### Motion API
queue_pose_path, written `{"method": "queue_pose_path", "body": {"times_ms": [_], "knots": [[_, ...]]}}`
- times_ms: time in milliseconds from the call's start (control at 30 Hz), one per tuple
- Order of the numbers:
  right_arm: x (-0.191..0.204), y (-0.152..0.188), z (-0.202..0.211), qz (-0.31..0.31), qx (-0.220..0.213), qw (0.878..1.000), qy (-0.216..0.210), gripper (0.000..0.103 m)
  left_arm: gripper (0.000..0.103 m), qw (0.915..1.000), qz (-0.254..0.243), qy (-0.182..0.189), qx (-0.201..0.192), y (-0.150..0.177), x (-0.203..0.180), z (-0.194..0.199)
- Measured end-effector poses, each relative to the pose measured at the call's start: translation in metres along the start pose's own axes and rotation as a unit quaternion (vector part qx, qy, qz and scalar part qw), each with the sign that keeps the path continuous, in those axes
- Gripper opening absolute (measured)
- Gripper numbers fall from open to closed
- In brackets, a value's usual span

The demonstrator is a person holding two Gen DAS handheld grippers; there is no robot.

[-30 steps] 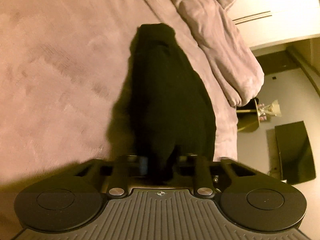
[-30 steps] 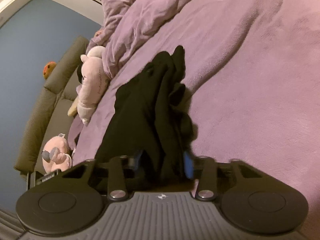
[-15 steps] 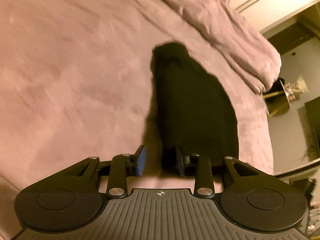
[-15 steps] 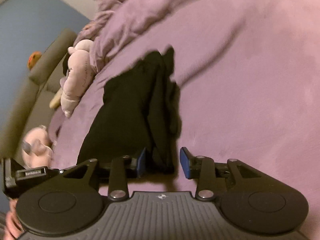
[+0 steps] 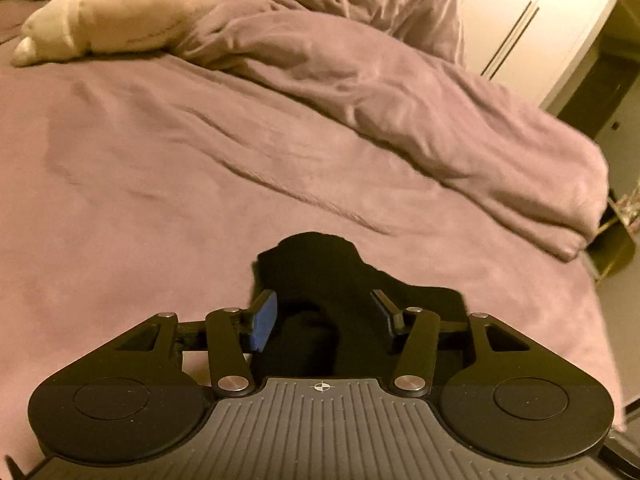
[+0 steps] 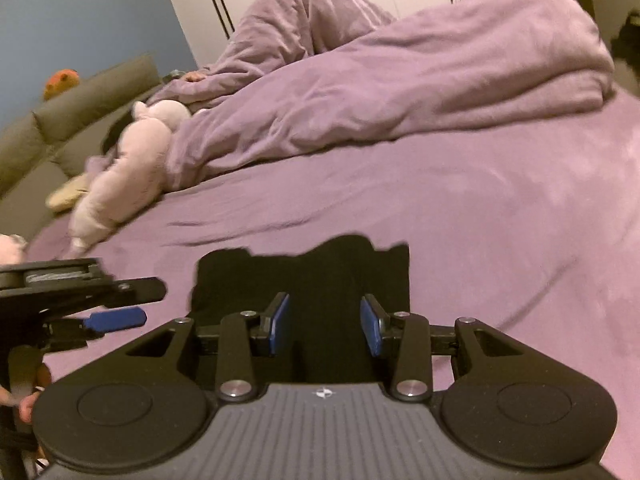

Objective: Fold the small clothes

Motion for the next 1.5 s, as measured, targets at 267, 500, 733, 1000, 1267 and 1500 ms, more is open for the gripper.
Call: {"method": "queue_pose_path", "body": {"times_ms": [267, 500, 733, 1000, 1267, 1500], "knots": [[-0.016, 0.024, -0.039, 0.037, -0.013, 0.996, 0.080, 0.056, 0.065, 0.9979, -0.031, -0.058, -0.001, 0.030, 0.011, -0.028], [0.001, 0.031, -0.019, 0.130, -0.037, 0.980, 0.149, 0.061, 0.066, 0.9952, -0.070, -0.069, 0.003, 0.046, 0.011, 0.024], [0.021, 0.078, 0.059, 0.145, -0.015, 0.981, 0.132, 0.069, 0.071, 0.9929, -0.101, -0.046, 0.042, 0.113, 0.019, 0.096], [0.021, 0.091, 0.083, 0.158, 0.066, 0.969, 0.176, 0.076, 0.074, 0.9858, -0.123, -0.079, 0.082, 0.133, 0.010, 0.129], [0.029, 0.135, 0.146, 0.154, 0.138, 0.964, 0.166, 0.088, 0.091, 0.9826, -0.142, -0.087, 0.081, 0.162, -0.001, 0.186], [0.043, 0.132, 0.177, 0.135, 0.145, 0.970, 0.141, 0.099, 0.096, 0.9726, -0.146, -0.142, 0.112, 0.152, -0.002, 0.185]]}}
Point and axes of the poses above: each gripper's, at about its wrist camera, not at the fingertips, and z roughly against the way its jaws point, x to its left, y to its underside, the point moved 4 cm from there along -z, roughly the way its jaws point, and after that the axes turned 2 degrees about x, right-handed, at the moved point
